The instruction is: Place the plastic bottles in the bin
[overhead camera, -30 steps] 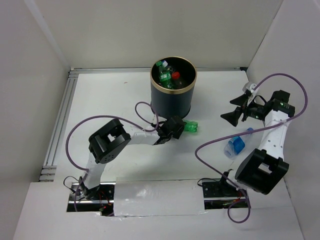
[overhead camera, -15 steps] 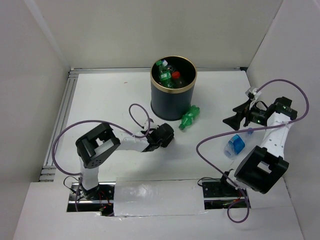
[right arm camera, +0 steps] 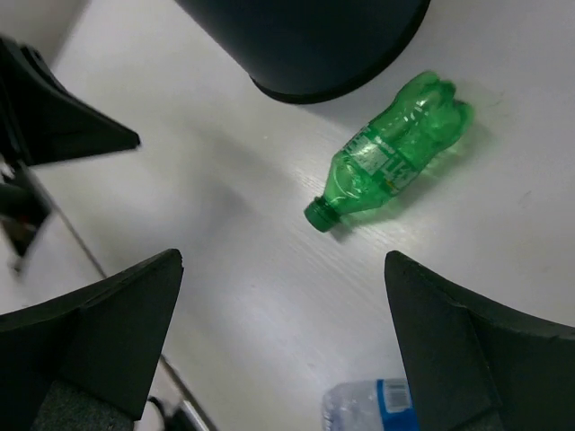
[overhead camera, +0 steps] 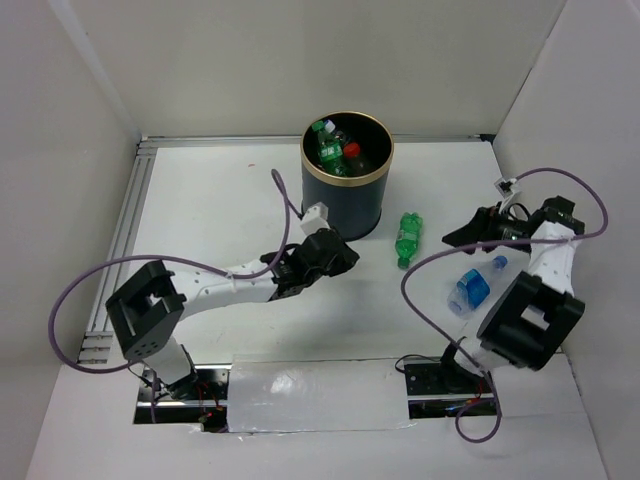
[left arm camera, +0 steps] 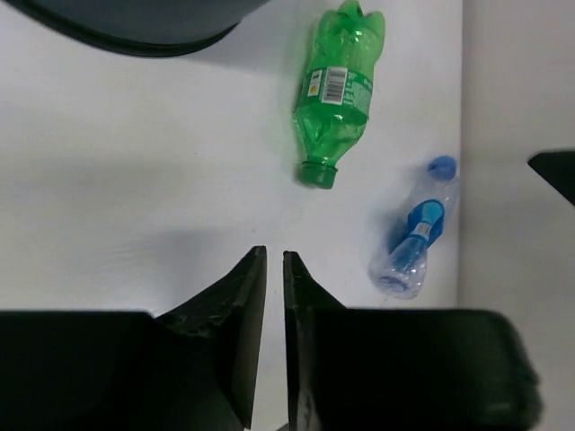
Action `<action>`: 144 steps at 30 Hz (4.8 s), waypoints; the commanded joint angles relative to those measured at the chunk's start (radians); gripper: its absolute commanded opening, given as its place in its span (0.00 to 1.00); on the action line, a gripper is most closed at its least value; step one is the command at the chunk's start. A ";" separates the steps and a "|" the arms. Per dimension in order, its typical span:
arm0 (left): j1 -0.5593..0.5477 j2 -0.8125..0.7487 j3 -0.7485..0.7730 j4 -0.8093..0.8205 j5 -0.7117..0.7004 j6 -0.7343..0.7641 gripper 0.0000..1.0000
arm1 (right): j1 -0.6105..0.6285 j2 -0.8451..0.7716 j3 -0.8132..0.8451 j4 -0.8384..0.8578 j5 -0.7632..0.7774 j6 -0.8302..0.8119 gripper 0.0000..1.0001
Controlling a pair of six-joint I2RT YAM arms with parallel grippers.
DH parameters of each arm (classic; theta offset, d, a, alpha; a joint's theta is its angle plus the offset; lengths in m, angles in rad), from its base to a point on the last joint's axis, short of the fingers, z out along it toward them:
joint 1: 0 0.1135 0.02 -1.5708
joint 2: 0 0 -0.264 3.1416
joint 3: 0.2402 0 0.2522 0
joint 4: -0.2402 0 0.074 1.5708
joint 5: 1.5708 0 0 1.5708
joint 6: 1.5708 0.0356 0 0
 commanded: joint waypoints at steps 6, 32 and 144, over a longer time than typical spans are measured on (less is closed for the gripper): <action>-0.060 0.011 0.103 -0.085 -0.042 0.375 0.85 | 0.204 0.247 0.033 0.448 0.204 0.657 1.00; -0.191 -0.460 -0.232 -0.173 -0.183 0.427 0.77 | 0.495 0.384 0.163 0.553 0.608 0.735 0.31; -0.168 -0.751 -0.324 -0.236 -0.117 0.530 1.00 | 0.837 0.503 1.105 0.522 0.612 0.518 1.00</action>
